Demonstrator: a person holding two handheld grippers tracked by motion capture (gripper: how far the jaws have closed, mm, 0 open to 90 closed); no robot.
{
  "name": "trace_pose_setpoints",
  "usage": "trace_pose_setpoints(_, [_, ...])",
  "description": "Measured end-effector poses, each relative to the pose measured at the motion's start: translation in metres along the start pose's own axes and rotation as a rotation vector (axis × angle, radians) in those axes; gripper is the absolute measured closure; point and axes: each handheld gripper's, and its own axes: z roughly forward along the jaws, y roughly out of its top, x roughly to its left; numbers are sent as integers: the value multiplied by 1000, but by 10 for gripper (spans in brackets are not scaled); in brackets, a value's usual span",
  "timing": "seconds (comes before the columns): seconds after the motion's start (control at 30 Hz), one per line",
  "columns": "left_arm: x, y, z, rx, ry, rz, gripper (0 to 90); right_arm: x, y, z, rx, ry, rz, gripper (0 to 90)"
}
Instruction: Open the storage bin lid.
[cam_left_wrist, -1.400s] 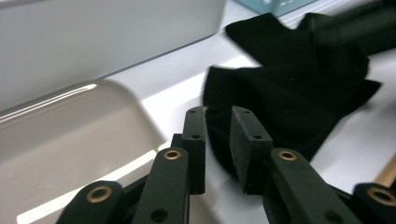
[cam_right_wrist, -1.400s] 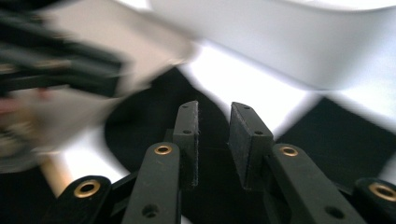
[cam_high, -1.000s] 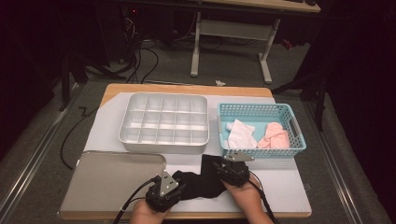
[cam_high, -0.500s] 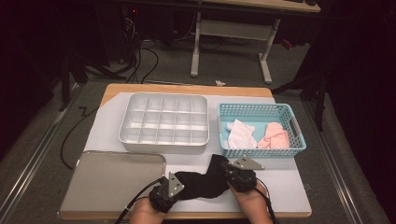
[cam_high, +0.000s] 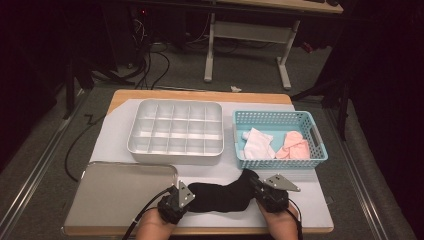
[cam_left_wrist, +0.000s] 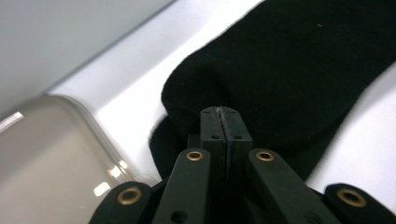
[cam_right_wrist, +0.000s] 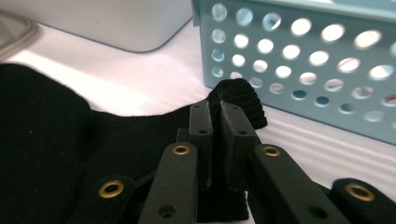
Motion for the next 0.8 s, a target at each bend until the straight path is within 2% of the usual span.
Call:
trace_pose_setpoints(0.1, [5, 2, -4, -27, 3, -14, 896, 0, -7, 2, 24, 11, 12, 827])
trace_pose_setpoints(0.23, [10, -2, -23, -79, -11, -61, 897, 0, -14, -3, 24, 12, 16, 820])
trace_pose_setpoints(0.3, [8, -5, -33, -103, -13, -72, 897, 0, -15, -5, 17, 18, 11, 817])
trace_pose_setpoints(0.4, [5, -9, -41, -110, -30, -84, 896, 2, -16, -7, 16, 22, 7, 814])
trace_pose_setpoints(0.47, [3, -12, -43, -105, -30, -81, 896, 3, -18, -7, 15, 25, 8, 807])
trace_pose_setpoints(0.63, [2, -20, -32, -36, -18, -61, 893, 0, -17, -10, 8, 36, 19, 728])
trace_pose_setpoints(0.73, [5, -22, -27, -15, 0, -54, 891, -10, -14, -15, -9, 6, 39, 751])
trace_pose_setpoints(0.8, [7, -22, -25, -11, 2, -52, 890, -19, -16, -16, 6, -33, 44, 788])
